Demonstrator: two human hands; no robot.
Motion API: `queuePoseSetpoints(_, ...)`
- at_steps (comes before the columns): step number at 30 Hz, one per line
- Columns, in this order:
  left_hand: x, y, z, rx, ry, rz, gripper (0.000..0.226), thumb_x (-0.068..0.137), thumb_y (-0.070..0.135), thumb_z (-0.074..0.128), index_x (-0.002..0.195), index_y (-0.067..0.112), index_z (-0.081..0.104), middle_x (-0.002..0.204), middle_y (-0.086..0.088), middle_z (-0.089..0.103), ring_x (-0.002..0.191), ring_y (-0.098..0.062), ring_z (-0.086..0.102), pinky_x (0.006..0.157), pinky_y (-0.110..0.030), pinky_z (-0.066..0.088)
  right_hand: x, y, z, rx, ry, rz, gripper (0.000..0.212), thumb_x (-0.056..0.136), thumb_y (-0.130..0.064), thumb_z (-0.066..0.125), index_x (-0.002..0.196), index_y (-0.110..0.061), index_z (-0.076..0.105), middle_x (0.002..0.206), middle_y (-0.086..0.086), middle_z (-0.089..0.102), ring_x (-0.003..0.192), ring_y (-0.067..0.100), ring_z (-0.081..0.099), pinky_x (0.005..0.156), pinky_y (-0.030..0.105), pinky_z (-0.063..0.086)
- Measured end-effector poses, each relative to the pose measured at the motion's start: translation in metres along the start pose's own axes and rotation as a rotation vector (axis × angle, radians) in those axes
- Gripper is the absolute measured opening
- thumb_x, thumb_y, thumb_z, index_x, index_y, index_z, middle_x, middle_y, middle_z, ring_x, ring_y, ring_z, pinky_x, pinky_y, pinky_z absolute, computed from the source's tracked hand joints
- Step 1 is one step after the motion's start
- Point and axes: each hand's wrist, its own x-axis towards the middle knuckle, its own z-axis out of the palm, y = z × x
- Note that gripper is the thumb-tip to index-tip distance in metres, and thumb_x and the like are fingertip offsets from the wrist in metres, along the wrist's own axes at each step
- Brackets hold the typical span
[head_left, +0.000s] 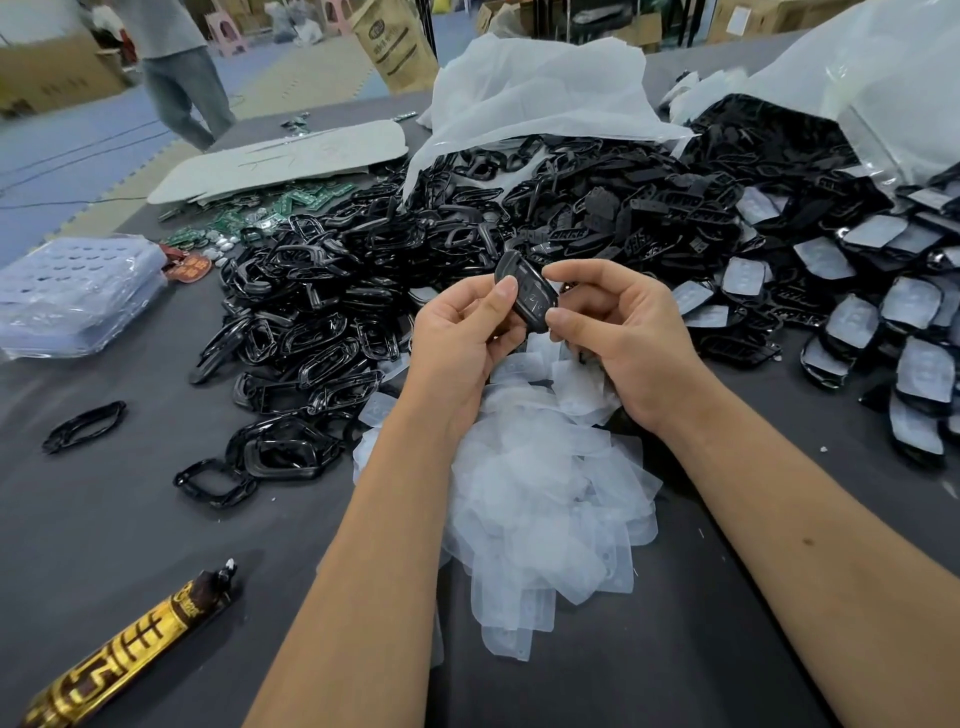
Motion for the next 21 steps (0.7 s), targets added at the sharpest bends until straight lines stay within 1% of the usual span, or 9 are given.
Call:
queuePoseSetpoints(2, -0.0006, 0.0003, -0.0002, 0.005, -0.008, 0.011, 0.011, 0.102, 0.013, 0.063, 0.099, 0.009, 0.073, 0.084, -0.002, 0.075, 0.073, -0.007, 0.070, 0.067, -0.019, 0.057, 0.0005, 0.0004, -0.0007, 0.003, -0.010, -0.001, 0.030, 0.088, 0.007, 0.075, 0.111, -0.012, 0.072, 0.073, 0.002, 0.070, 0.062, 0.009, 0.060, 0.060, 0.017, 0.048)
queuePoseSetpoints(5, -0.0007, 0.0020, -0.0003, 0.020, -0.008, 0.043, 0.013, 0.103, 0.011, 0.061, 0.096, 0.008, 0.072, 0.083, -0.003, 0.075, 0.072, -0.009, 0.069, 0.068, -0.020, 0.056, 0.0013, 0.0008, 0.0001, 0.032, -0.005, 0.020, 0.027, 0.087, 0.007, 0.076, 0.107, -0.011, 0.072, 0.072, 0.000, 0.072, 0.064, 0.010, 0.065, 0.061, 0.018, 0.050)
queuePoseSetpoints(9, -0.0004, 0.0024, 0.0006, 0.032, 0.005, 0.045, 0.014, 0.103, 0.009, 0.060, 0.094, 0.005, 0.070, 0.083, -0.006, 0.073, 0.071, -0.010, 0.065, 0.067, -0.020, 0.054, 0.0022, 0.0016, -0.0005, 0.082, -0.016, 0.070, 0.031, 0.084, 0.005, 0.078, 0.109, -0.014, 0.074, 0.079, -0.001, 0.075, 0.071, 0.013, 0.070, 0.068, 0.022, 0.056)
queuePoseSetpoints(12, -0.0008, 0.0017, 0.0014, 0.028, 0.001, 0.020, 0.013, 0.103, 0.009, 0.060, 0.096, 0.004, 0.070, 0.084, -0.008, 0.070, 0.072, -0.012, 0.062, 0.066, -0.020, 0.054, 0.0028, 0.0010, -0.0016, 0.094, -0.025, 0.097, 0.032, 0.082, 0.007, 0.078, 0.106, -0.014, 0.075, 0.078, 0.000, 0.075, 0.067, 0.013, 0.069, 0.066, 0.021, 0.056)
queuePoseSetpoints(15, -0.0024, 0.0028, 0.0023, 0.029, -0.023, 0.012, 0.013, 0.103, 0.009, 0.059, 0.095, 0.004, 0.069, 0.084, -0.006, 0.072, 0.074, -0.011, 0.064, 0.067, -0.020, 0.055, 0.0033, 0.0014, -0.0028, 0.086, -0.022, 0.095, 0.029, 0.082, 0.007, 0.077, 0.102, -0.014, 0.075, 0.076, 0.001, 0.074, 0.066, 0.014, 0.065, 0.067, 0.026, 0.053)
queuePoseSetpoints(17, -0.0033, 0.0052, 0.0022, 0.026, -0.042, 0.023, 0.014, 0.103, 0.008, 0.059, 0.093, 0.005, 0.068, 0.083, -0.006, 0.072, 0.073, -0.012, 0.065, 0.068, -0.020, 0.055, 0.0030, 0.0009, -0.0036, 0.116, -0.037, 0.092, 0.030, 0.078, 0.001, 0.080, 0.104, -0.014, 0.075, 0.078, 0.001, 0.074, 0.068, 0.016, 0.065, 0.072, 0.030, 0.052)
queuePoseSetpoints(19, -0.0036, 0.0077, 0.0012, 0.027, -0.041, 0.033, 0.016, 0.103, 0.008, 0.058, 0.090, 0.005, 0.067, 0.081, -0.005, 0.071, 0.071, -0.011, 0.065, 0.068, -0.020, 0.055, 0.0027, 0.0002, -0.0031, 0.146, -0.059, 0.107, 0.039, 0.072, -0.008, 0.082, 0.109, -0.013, 0.075, 0.081, 0.002, 0.075, 0.072, 0.015, 0.068, 0.077, 0.031, 0.054)
queuePoseSetpoints(21, -0.0045, 0.0087, 0.0011, 0.047, -0.039, 0.030, 0.016, 0.103, 0.007, 0.058, 0.090, 0.005, 0.066, 0.080, -0.005, 0.070, 0.070, -0.011, 0.063, 0.068, -0.020, 0.054, 0.0038, 0.0011, -0.0027, 0.183, -0.070, 0.131, 0.040, 0.078, -0.004, 0.079, 0.117, -0.011, 0.073, 0.086, 0.004, 0.076, 0.076, 0.015, 0.071, 0.077, 0.028, 0.057)
